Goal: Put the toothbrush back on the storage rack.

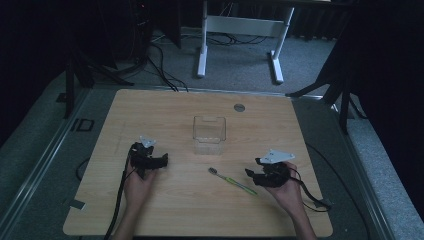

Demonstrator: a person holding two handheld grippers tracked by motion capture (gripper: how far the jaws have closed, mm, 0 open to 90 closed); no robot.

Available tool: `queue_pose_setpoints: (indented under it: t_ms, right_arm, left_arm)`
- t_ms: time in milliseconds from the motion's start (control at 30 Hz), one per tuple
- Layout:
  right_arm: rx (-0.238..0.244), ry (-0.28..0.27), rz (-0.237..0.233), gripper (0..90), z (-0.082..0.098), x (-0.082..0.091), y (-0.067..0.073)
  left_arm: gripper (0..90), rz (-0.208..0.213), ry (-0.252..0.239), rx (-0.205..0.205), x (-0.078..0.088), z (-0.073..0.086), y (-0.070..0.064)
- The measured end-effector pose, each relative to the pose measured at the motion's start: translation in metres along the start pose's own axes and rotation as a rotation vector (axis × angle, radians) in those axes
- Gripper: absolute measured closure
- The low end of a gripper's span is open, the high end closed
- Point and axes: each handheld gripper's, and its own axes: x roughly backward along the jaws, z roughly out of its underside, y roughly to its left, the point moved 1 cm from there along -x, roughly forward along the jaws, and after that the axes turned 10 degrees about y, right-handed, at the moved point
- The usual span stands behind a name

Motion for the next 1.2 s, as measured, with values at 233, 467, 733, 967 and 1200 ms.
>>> queue_pose_setpoints:
  t_ms: [233, 467, 733, 967, 1200]
  right_arm:
    - [0.024, 0.007, 0.005, 41.1, -0.005, 0.005, 0.003]
    - [0.039, 0.015, 0.0, 41.3, -0.009, 0.007, 0.004]
    - [0.04, 0.013, -0.03, 42.4, -0.011, 0.011, 0.005]
    - [0.037, 0.018, -0.036, 43.7, -0.013, 0.013, 0.003]
    - [0.054, 0.029, -0.034, 44.6, -0.016, 0.015, 0.005]
  left_arm:
    - [14.0, 0.0, 0.0, 0.0, 0.0, 0.0, 0.0]
    - [14.1, 0.0, 0.0, -0.001, 0.0, 0.0, 0.0]
    - [14.0, -0.001, 0.0, -0.001, 0.0, 0.0, 0.0]
    - [14.0, -0.001, 0.0, -0.001, 0.0, 0.0, 0.0]
    - [14.0, -0.001, 0.0, -0.001, 0.0, 0.0, 0.0]
